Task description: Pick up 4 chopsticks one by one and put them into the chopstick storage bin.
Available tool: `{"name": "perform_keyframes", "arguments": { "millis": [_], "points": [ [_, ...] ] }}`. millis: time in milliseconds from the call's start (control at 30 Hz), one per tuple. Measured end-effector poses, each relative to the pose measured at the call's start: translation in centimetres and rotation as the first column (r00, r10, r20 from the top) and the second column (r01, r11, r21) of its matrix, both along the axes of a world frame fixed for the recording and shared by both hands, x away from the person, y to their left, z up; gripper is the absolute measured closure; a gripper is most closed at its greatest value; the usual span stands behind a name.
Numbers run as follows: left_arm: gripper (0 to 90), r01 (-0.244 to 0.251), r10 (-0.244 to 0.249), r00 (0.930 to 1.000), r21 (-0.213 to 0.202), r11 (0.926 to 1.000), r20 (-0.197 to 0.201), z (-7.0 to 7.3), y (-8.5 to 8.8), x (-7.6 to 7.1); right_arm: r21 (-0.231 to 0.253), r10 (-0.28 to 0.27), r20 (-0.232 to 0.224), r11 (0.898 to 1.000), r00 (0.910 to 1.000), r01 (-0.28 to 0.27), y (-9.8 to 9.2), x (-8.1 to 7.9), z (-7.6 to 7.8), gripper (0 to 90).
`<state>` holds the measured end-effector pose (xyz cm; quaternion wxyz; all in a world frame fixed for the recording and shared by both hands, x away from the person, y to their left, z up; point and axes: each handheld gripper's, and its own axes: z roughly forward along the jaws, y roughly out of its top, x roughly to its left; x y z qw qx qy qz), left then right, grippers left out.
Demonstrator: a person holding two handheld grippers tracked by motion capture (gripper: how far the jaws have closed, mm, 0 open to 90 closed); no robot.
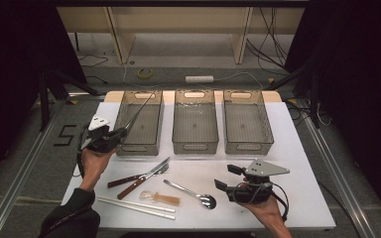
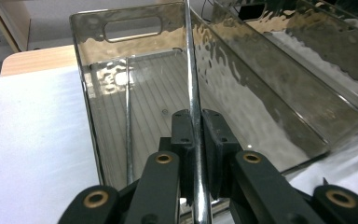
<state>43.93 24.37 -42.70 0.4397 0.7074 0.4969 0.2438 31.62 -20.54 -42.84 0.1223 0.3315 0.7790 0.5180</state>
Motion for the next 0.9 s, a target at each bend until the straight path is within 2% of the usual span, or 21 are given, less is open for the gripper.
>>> {"name": "perform_keyframes", "arguments": {
  "millis": [133,433,500,833,900],
  "points": [
    [82.9,0.002,-0.002,0.9999,0.025,0.9997,-0.014,-0.5,-0.2,0.6,-0.008,0.003,0.005,1.0,1.0,-0.003,0.1,-0.1,0.1,30.2],
    [82.9,-0.016,0.017,0.999,0.026,0.9995,-0.041,-0.9,0.2,1.3,-0.016,0.009,0.007,1.0,0.9999,-0.008,0.4,-0.1,0.1,30.5],
    [82.8,-0.015,0.017,0.9986,0.037,0.9992,-0.05,-1.0,0.2,1.5,-0.016,0.009,0.007,1.0,0.9999,-0.009,0.3,-0.1,0.1,30.5],
    [82.3,-0.05,0.053,0.996,0.039,0.998,-0.073,-1.7,0.0,2.2,-0.016,0.012,0.006,1.0,0.9999,-0.012,0.4,-0.2,0.1,30.7],
    [80.3,-0.055,0.057,0.9963,0.03,0.998,-0.065,-1.7,0.0,2.2,-0.02,0.014,0.006,1.0,0.9999,-0.014,0.4,-0.2,0.1,30.7]
  ]
}}
